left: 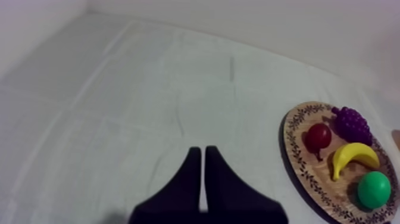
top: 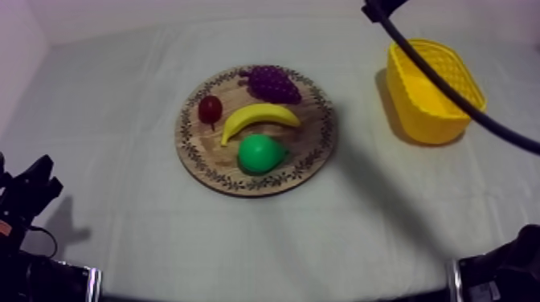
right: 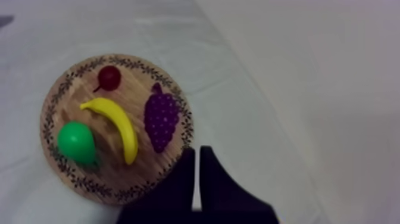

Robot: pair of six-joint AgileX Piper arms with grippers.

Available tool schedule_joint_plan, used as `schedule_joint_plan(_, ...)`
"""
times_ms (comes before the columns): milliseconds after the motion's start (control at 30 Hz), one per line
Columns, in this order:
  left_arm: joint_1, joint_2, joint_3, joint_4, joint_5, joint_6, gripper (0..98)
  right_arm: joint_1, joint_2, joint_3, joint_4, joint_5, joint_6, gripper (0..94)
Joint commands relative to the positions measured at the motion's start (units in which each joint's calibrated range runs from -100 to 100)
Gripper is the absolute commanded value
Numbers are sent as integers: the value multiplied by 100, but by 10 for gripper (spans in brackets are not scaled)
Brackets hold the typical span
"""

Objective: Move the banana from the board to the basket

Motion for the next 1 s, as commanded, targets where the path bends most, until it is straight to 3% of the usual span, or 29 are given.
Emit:
schedule_joint_plan(0,-1,0,-4,0,2,0,0,-32,68,-156,-247,161,633,4)
schedule_joint_plan(133,-1,0,-4,0,2,0,0,-165,275,-606,-416,540,827,4)
schedule_joint_plan(267,-1,0,-4,0,2,0,0,-329,502,-1114,-433,1027,780,3)
schedule_joint_plan(667,-1,0,-4,0,2,0,0,-816,1085,-1245,92,1557,62,3)
schedule_joint_plan(967,-1,0,-4,0,2,0,0,-820,1491,-1386,333,1739,-160,3)
